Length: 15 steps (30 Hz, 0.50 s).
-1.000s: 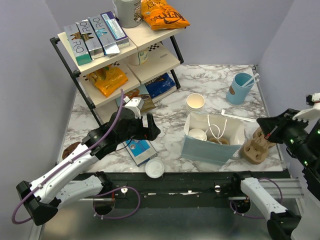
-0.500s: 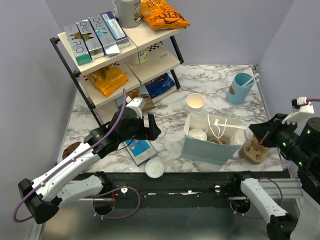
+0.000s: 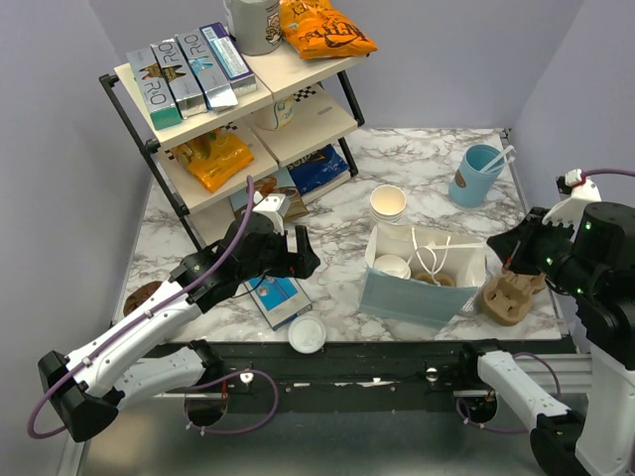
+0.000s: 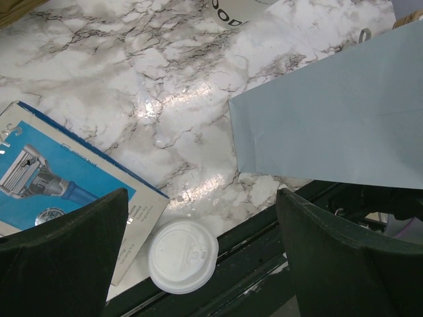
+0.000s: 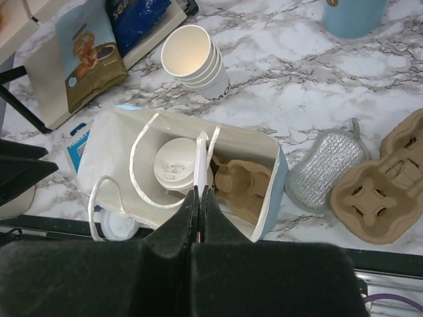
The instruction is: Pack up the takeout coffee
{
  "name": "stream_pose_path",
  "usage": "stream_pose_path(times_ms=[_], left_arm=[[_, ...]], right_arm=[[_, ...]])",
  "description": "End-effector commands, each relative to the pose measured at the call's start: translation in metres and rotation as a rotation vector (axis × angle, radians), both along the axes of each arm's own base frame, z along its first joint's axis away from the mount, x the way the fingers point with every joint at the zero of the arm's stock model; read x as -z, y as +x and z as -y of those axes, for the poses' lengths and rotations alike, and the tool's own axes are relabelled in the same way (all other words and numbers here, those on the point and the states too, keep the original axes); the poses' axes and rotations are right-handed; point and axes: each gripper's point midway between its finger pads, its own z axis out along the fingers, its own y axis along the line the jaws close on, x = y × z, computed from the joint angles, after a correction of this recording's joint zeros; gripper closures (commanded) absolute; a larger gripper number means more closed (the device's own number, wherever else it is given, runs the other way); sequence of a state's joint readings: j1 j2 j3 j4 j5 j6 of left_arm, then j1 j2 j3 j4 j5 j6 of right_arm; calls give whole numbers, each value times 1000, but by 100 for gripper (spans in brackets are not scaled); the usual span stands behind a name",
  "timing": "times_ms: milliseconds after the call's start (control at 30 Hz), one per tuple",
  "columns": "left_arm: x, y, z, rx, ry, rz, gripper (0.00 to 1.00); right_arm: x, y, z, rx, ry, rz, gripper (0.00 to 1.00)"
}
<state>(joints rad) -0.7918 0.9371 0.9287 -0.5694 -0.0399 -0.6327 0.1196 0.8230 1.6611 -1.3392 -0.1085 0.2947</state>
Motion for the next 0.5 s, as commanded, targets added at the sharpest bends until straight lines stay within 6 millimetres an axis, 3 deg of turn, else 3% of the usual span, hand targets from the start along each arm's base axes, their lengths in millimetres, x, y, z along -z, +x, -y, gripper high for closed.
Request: stream_pose_path(times_ms=[0,233,467], left_arm=[[3,2,0,-4,7,-6,1],[8,4,0,-10,23,-17,1],[7,4,0,-13,22,-18,1]], right_arm=[[41,-21,10,12,-72,-222,99],[48,-11,10,7,-90,-269,96],[36,-9,3,-29,-67,-235,67]])
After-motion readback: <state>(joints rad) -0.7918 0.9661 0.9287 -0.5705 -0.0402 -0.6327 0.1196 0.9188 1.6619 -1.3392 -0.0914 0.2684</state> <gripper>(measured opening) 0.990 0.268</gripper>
